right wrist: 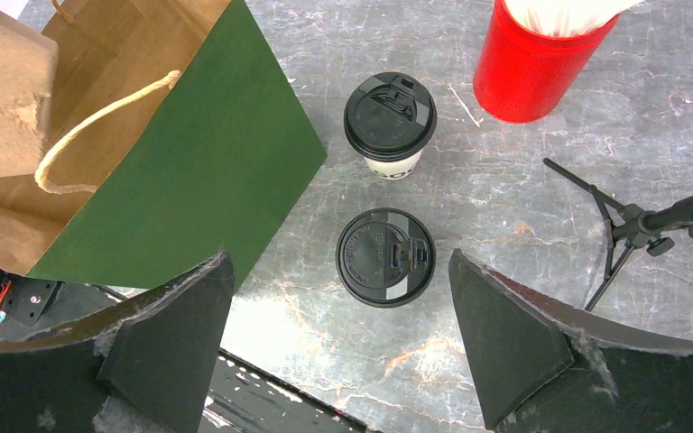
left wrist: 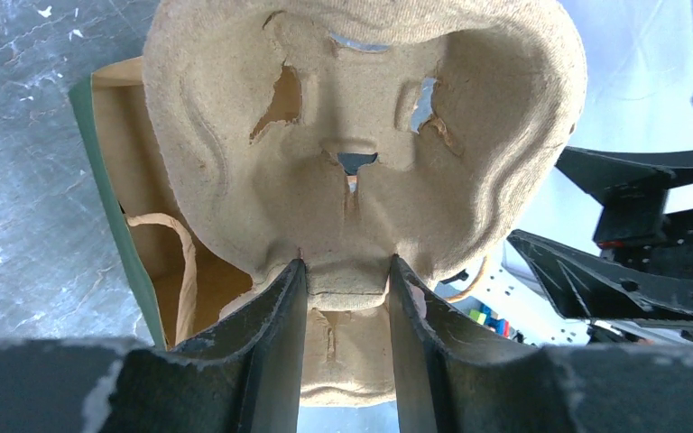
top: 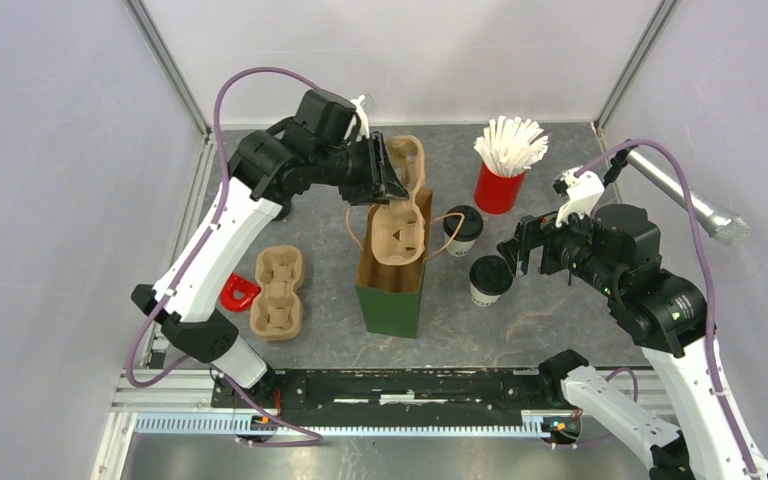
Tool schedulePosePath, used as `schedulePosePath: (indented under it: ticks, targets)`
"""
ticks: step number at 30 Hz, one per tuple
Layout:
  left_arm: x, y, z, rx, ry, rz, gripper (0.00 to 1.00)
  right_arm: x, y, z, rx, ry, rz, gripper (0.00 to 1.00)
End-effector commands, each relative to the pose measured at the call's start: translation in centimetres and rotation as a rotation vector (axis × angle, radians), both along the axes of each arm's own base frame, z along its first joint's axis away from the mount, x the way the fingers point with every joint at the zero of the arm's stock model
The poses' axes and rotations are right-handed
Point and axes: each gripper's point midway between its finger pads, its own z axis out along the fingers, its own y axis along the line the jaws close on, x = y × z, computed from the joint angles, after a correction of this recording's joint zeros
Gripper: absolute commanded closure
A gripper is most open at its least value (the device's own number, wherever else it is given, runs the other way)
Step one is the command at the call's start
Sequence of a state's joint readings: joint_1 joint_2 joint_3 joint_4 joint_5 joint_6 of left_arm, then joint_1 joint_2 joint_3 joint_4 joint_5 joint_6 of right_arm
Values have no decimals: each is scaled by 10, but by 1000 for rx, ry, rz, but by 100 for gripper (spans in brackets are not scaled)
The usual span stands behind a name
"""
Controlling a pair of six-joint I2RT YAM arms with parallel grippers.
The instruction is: Pack the takeout coffee
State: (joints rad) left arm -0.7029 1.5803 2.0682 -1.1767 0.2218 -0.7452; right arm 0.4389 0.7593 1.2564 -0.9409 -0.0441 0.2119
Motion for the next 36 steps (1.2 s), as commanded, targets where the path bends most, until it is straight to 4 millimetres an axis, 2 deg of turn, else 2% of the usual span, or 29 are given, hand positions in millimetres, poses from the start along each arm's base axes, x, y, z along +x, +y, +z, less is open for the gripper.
schedulePosePath:
  ticks: [1,7,19,36]
  targets:
    - [6,-1,-8,69,-24,-29,73,1,0,7,1,-30,4,4]
    - [6,0,-28,164,13,-48,73,2,2,9,8,-30,6,4]
    - [-9,14,-50,272,84,-55,74,5,1,4,-13,-26,6,4]
    - [-3,-3,-81,355,101,-67,75,3,-2,4,-25,-40,6,3]
